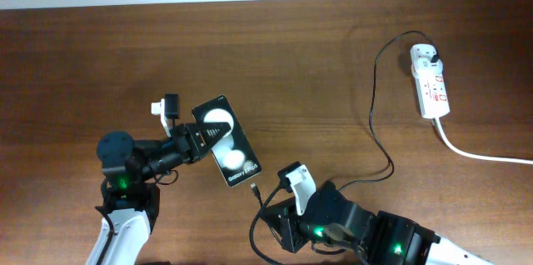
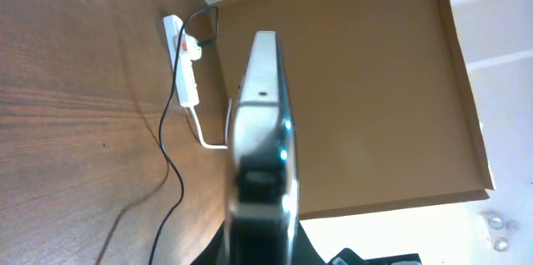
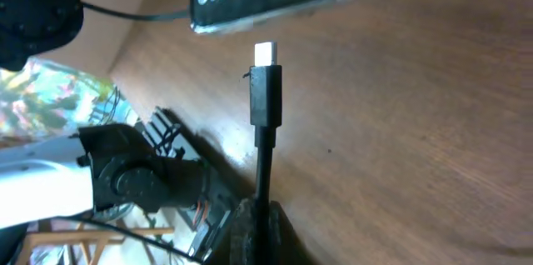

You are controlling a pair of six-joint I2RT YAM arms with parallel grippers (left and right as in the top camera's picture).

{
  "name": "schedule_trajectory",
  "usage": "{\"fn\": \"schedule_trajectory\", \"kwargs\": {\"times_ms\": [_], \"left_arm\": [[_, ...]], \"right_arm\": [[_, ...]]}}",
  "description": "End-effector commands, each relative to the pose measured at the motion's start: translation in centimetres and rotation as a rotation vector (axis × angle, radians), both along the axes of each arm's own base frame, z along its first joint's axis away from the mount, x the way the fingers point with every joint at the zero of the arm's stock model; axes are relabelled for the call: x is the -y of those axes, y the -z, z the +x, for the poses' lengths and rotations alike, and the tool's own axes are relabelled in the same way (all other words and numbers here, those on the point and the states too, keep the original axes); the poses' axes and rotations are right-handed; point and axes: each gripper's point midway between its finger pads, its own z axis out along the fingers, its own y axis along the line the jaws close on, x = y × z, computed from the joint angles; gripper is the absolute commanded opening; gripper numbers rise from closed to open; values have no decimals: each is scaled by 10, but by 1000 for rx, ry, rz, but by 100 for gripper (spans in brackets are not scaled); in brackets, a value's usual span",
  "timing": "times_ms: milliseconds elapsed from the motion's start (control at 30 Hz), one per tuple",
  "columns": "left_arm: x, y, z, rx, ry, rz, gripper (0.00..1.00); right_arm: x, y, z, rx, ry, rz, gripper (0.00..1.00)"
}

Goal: Plug charger to phone and switch on socket
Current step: 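Push the cable plug into the phone's bottom port with the right gripper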

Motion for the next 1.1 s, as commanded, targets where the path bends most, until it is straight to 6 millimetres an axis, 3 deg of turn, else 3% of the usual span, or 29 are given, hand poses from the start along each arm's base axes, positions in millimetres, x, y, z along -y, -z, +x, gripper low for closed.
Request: {"fn": "schedule_trajectory", "kwargs": {"times_ms": [0,233,767,967,1033,1067], "left_arm": [[2,-8,-3,11,27,-9,0],[2,-8,-4,8,30,-9,0],[11,-9,-30,139,197,29,0],[12,-9,-36,142,228,27,0],[12,-9,-37,143,233,26,0],[12,-9,-37,143,233,26,0]], "right_arm": [[-2,0,6,21,25,-6,4],[-25,12,2,-27,-48,8,4],[-24,7,11,97,-68,-20,4],[-28,-4,17,140,-53,14,4],[-28,-4,17,140,-53,14,5],[-28,-4,17,140,-53,13,11]]}}
